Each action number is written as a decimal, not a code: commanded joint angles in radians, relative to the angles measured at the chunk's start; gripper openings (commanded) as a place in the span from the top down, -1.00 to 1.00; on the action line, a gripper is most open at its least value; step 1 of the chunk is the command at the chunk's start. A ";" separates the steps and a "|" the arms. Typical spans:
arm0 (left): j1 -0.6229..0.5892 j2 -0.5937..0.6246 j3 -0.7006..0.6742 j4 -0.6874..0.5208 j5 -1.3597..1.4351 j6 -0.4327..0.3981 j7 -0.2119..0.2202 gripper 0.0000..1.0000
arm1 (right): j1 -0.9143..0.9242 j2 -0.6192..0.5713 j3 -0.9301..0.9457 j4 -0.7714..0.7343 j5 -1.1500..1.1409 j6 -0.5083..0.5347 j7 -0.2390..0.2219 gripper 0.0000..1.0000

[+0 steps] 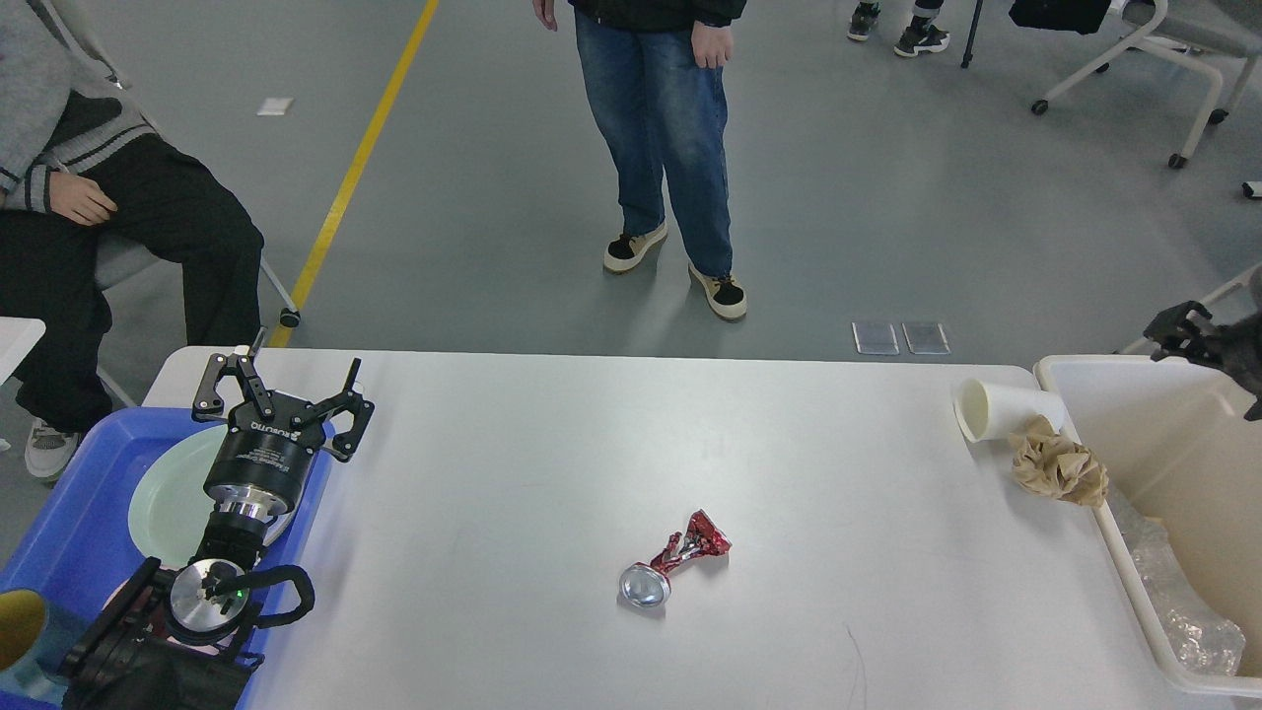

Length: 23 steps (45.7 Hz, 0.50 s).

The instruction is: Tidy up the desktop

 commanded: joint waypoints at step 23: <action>0.000 0.000 0.000 0.000 0.000 0.000 -0.001 -0.93 | -0.480 0.240 0.366 -0.344 0.001 -0.285 0.007 -1.00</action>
